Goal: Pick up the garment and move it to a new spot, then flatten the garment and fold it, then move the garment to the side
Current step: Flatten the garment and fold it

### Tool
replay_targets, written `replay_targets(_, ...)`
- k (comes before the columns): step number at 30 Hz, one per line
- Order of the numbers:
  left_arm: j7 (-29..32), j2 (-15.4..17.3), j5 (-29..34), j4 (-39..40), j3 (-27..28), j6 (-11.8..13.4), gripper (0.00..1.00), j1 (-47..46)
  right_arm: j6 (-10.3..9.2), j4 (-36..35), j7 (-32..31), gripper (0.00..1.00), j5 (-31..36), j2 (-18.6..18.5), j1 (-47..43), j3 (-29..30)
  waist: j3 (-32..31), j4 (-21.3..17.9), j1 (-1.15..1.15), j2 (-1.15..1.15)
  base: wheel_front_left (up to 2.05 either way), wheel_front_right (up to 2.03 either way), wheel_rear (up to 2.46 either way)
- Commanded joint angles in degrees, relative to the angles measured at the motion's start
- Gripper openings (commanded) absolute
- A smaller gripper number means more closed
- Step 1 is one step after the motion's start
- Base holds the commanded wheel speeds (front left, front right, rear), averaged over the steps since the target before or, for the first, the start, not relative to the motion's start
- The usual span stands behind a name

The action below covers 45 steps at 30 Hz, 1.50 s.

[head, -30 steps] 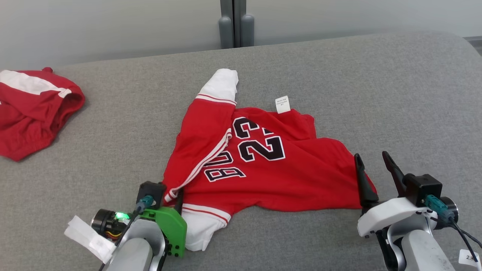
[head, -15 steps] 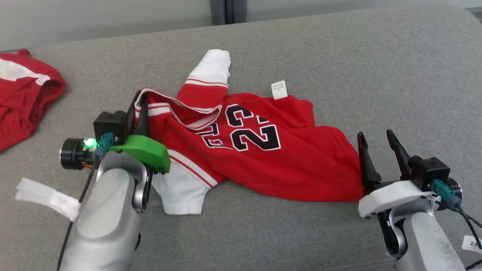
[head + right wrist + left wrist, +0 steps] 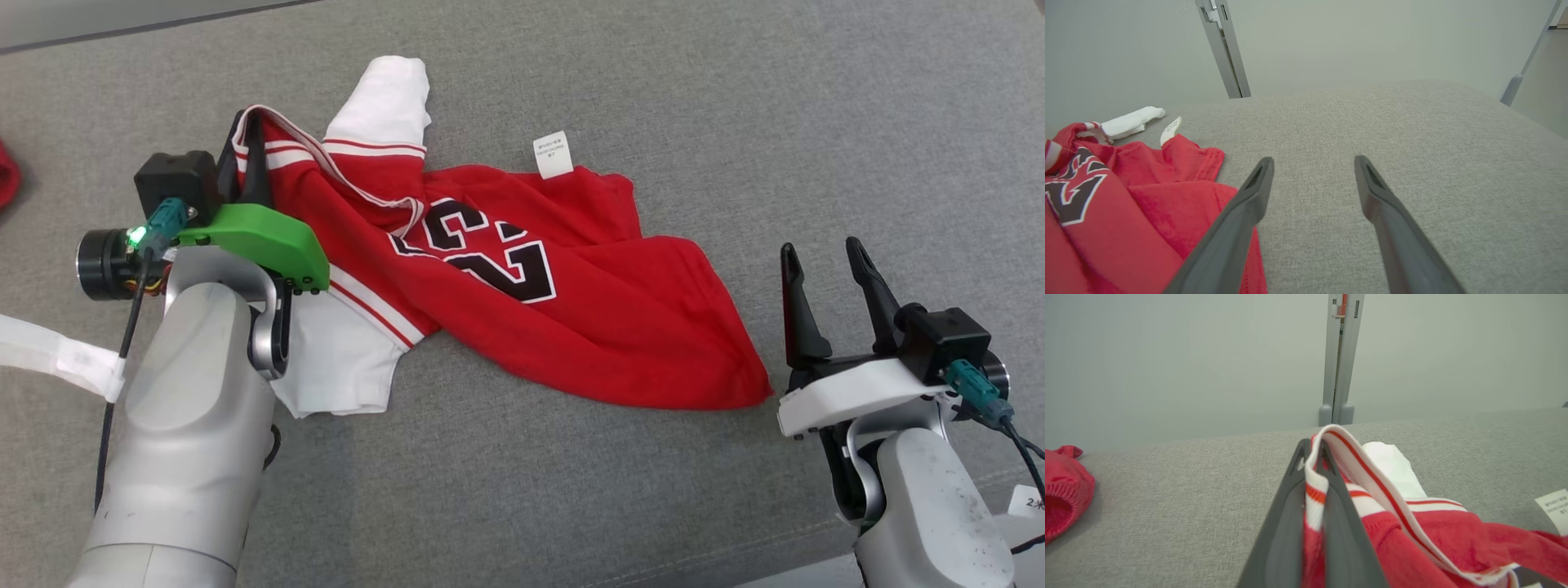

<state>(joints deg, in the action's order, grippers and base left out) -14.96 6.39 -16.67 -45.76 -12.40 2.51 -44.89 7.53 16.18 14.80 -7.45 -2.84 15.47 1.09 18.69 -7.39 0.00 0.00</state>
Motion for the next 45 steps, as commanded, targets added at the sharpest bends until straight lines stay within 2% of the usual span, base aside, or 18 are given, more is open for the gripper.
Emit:
replay_targets(1, -0.28, -0.01, -0.14, 0.25, 0.59, -0.33, 0.0, -1.17, -0.08, -0.11, 0.43, 1.0, -0.3, -0.09, 0.48, 0.09, 0.97, -0.94, 0.0, 0.0, 0.0, 0.0, 0.0)
replay_targets(2, -0.29, -0.25, -0.01, 0.51, 0.73, -0.42, 0.28, -1.14, -0.08, -0.05, 0.44, 1.0, -0.25, -0.1, 0.45, 0.17, 0.9, -0.88, 0.0, 0.0, 0.0, 0.0, 0.0)
replay_targets(3, -0.3, -0.5, 0.37, 1.16, 0.85, -0.58, 0.74, -0.96, -0.08, 0.07, 0.41, 1.0, -0.22, -0.1, 0.47, 0.25, 0.76, -0.74, 0.0, 0.0, 0.0, 0.0, 0.0)
replay_targets(4, -0.29, -0.6, 0.51, 1.83, 1.15, -0.59, 1.0, -0.61, -0.08, 0.14, 0.43, 1.0, -0.24, -0.09, 0.53, 0.29, 0.58, -0.54, 0.0, 0.0, 0.0, 0.0, 0.0)
replay_targets(11, -0.19, -1.65, 0.49, 8.69, 4.27, -2.19, 1.0, 5.64, -0.08, -0.31, 0.46, 1.0, 0.01, -0.09, -0.76, 1.04, -2.32, 2.16, 0.0, 0.0, 0.0, 0.0, 0.0)
replay_targets(20, -0.19, -2.78, -0.21, 17.07, 7.38, -3.81, 1.0, 19.97, -0.08, -0.59, 0.47, 1.0, 0.38, -0.11, -3.72, 1.83, -7.6, 6.09, 0.0, 0.0, 0.0, 0.0, 0.0)
replay_targets(28, 1.48, -3.14, -1.55, 10.26, 5.15, -3.85, 1.0, 27.09, -0.08, -0.22, 0.46, 1.0, -0.34, -0.12, -5.06, 0.9, -9.74, 7.32, 0.0, 0.0, 0.0, 0.0, 0.0)
replay_targets(35, 4.1, -3.36, -2.2, 5.27, 1.34, -5.16, 1.0, 25.49, -0.08, -0.03, 0.47, 1.0, -0.34, -0.13, -4.94, 0.28, -9.39, 6.47, 0.0, 0.0, 0.0, 0.0, 0.0)
replay_targets(42, 5.06, -3.37, -2.75, 1.12, -1.36, -4.72, 1.0, 23.61, -0.08, 0.15, 0.47, 1.0, -0.42, -0.12, -4.61, 0.13, -8.74, 4.72, 0.0, 0.0, 0.0, 0.0, 0.0)
replay_targets(43, 5.06, -3.38, -2.9, 0.57, -1.58, -4.66, 0.77, 23.44, -0.08, 0.18, 0.47, 1.0, -0.46, -0.12, -4.59, 0.21, -8.71, 4.57, 0.0, 0.0, 0.0, 0.0, 0.0)
replay_targets(44, 4.92, -3.39, -3.08, -0.08, -1.77, -4.59, 0.44, 23.27, -0.08, 0.22, 0.47, 1.0, -0.48, -0.11, -4.62, 0.23, -8.69, 4.4, 0.0, 0.0, 0.0, 0.0, 0.0)
replay_targets(45, 4.79, -3.4, -3.2, -0.55, -1.91, -4.53, 0.25, 23.14, -0.08, 0.27, 0.47, 1.0, -0.47, -0.11, -4.65, 0.25, -8.7, 4.26, 0.0, 0.0, 0.0, 0.0, 0.0)
